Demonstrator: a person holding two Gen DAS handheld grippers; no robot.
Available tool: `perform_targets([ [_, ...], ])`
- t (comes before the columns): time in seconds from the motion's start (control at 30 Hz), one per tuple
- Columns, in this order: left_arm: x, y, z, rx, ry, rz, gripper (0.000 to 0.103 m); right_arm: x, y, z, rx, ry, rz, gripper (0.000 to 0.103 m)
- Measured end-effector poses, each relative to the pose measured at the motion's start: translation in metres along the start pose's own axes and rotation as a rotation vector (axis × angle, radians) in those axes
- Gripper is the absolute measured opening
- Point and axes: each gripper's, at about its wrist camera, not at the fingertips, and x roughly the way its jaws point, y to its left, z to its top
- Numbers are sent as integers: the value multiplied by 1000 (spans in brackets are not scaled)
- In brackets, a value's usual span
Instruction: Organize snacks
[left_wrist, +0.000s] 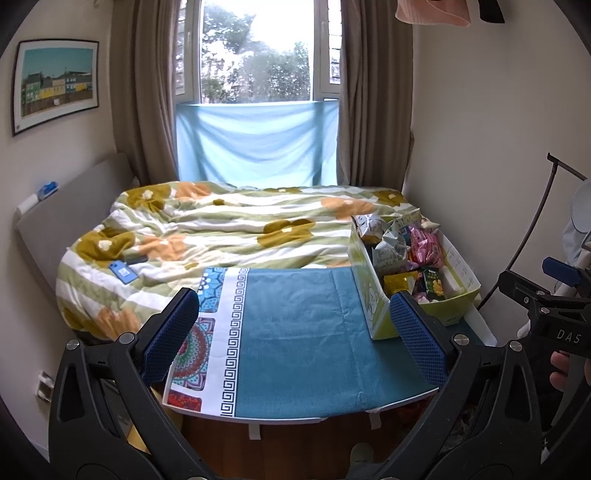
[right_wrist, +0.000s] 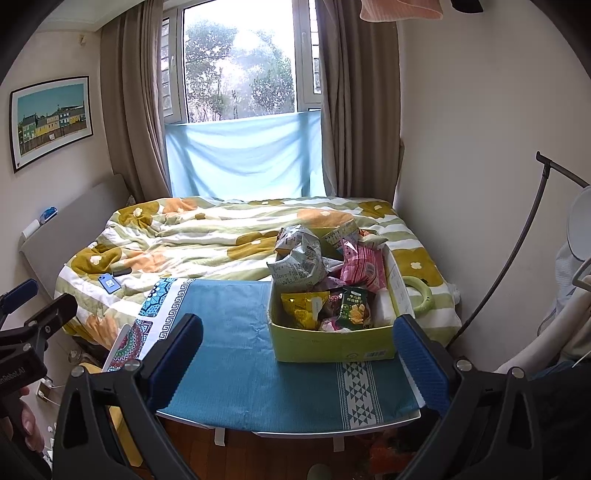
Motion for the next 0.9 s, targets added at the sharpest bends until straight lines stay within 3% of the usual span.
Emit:
perform_targets([
  [0.9,7,-12,4,28,-46,-7,102,8,1,3,0,9,0,102],
])
